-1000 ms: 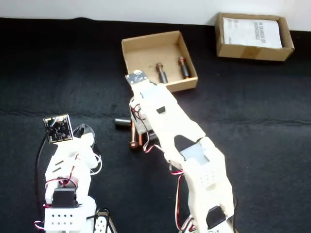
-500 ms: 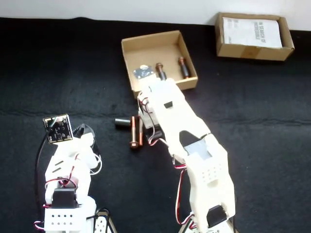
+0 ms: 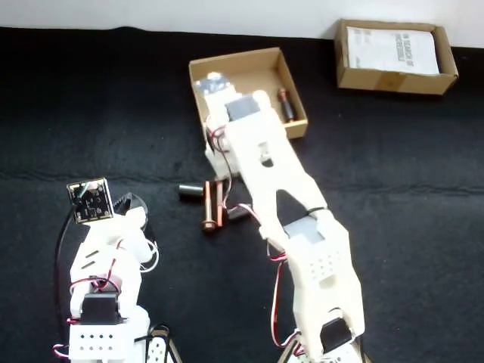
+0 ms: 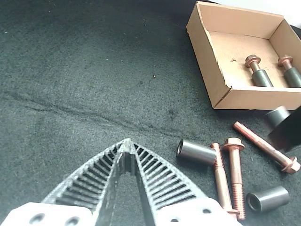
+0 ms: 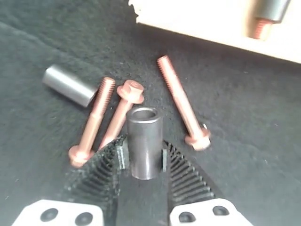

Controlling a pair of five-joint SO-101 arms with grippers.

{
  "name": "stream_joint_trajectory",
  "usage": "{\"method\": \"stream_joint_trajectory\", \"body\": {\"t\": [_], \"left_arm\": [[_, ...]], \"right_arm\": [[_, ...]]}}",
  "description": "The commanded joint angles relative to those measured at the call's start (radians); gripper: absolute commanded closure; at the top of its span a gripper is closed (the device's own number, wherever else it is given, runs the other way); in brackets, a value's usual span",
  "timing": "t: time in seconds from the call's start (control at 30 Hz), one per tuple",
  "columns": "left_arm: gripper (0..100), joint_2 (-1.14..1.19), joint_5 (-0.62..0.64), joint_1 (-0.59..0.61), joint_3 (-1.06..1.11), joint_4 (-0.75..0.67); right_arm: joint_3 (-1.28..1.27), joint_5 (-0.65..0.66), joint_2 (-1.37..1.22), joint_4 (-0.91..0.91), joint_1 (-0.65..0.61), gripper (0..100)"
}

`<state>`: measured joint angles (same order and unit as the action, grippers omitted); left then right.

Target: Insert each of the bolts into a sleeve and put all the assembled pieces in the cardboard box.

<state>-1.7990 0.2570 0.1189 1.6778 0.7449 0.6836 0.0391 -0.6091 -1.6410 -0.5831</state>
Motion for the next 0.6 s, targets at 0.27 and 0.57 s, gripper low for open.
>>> {"method": "stream_joint_trajectory", "body": {"t": [0.27,0.57], "left_arm": [[98,-0.002,-0.002,0.005,0.016,0.017],[98,-0.002,-0.003,0.005,0.016,0.044]], "right_arm": [[0.249,0.005,0.213,-0.122,0.068,99.1],[0.229,-0.058,0.547,-0.124,0.171,99.1]]}}
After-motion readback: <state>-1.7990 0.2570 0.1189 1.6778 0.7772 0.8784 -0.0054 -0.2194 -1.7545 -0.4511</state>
